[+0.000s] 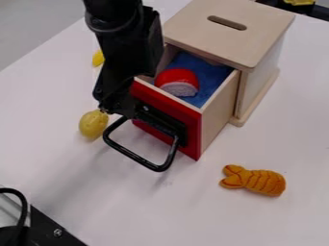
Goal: Take the red thing out of the drawer and put it in between of banana and potato
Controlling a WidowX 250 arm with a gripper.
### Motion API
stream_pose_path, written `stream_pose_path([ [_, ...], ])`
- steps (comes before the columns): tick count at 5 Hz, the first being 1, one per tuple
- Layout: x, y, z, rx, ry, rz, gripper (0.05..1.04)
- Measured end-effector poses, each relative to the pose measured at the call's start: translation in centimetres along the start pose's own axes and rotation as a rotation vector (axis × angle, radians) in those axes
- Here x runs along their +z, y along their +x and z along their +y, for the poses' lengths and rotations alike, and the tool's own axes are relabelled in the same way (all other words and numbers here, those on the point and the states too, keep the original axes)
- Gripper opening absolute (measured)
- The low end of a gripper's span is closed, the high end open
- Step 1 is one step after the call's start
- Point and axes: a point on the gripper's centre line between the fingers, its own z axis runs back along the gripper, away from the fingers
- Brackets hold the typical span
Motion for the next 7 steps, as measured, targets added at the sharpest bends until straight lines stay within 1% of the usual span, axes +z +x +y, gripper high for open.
stream_pose_path([
  [1,-0.3,0.0,-0.4,0.000,-0.015,0.002,0.999],
  [2,-0.7,0.1,0.0,0.060,-0.058,0.020,0.999],
  [3,-0.1,0.5,1.2,0.143,-0.085,0.016,0.999],
  [4,0.8,1.0,2.3,0.335,-0.129,0.015,0.999],
  [5,1.0,1.8,3.1,0.522,-0.173,0.006,0.999],
  [6,0.5,2.5,3.8,0.589,-0.202,-0.012,0.999],
  [7,-0.7,2.5,4.7,0.634,-0.194,-0.011,0.999],
])
